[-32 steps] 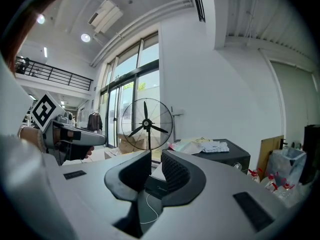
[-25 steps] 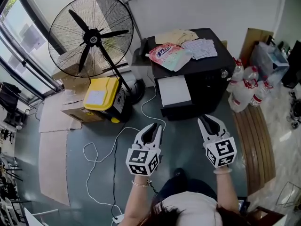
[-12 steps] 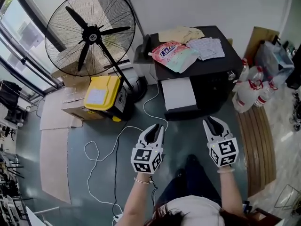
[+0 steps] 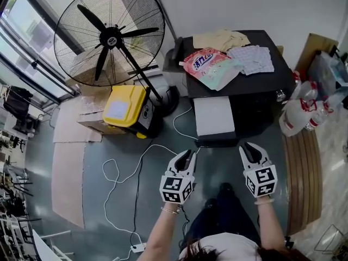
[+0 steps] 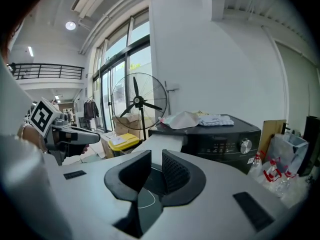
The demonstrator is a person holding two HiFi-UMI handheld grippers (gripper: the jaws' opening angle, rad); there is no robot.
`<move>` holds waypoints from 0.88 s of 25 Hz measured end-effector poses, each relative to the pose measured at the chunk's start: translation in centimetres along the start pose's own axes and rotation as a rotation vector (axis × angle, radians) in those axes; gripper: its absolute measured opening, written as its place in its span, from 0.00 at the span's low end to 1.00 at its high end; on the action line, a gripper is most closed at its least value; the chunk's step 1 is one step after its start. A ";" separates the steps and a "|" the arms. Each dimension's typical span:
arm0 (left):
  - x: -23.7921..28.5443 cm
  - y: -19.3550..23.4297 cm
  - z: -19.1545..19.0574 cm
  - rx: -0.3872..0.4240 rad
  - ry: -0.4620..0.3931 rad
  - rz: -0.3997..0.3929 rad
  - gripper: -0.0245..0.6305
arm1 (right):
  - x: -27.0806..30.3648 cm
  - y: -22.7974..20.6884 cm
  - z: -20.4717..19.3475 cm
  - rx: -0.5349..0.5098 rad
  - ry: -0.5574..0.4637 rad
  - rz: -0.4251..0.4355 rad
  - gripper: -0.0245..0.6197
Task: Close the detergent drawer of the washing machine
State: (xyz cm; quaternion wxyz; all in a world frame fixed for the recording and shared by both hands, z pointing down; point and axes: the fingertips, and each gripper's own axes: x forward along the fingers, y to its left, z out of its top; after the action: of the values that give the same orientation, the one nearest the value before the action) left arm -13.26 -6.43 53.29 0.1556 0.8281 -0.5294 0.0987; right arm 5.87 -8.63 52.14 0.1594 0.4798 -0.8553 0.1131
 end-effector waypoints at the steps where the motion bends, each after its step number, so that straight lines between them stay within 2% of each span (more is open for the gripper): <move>1: 0.4 0.2 -0.4 0.001 0.002 0.006 0.15 | 0.4 -0.2 -0.5 0.001 0.013 0.007 0.18; 10: 3.7 2.5 -3.8 -0.021 0.072 0.046 0.15 | 3.8 -1.5 -4.5 0.013 0.114 0.062 0.18; 22: 7.3 3.8 -6.7 -0.029 0.139 0.033 0.17 | 6.8 -3.1 -8.1 0.036 0.214 0.097 0.21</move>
State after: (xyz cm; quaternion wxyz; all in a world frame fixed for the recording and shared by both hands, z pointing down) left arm -13.61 -11.72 62.48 0.2023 0.8082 -0.5321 0.1511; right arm 6.50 -12.75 62.34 0.2358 0.4259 -0.8534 0.1866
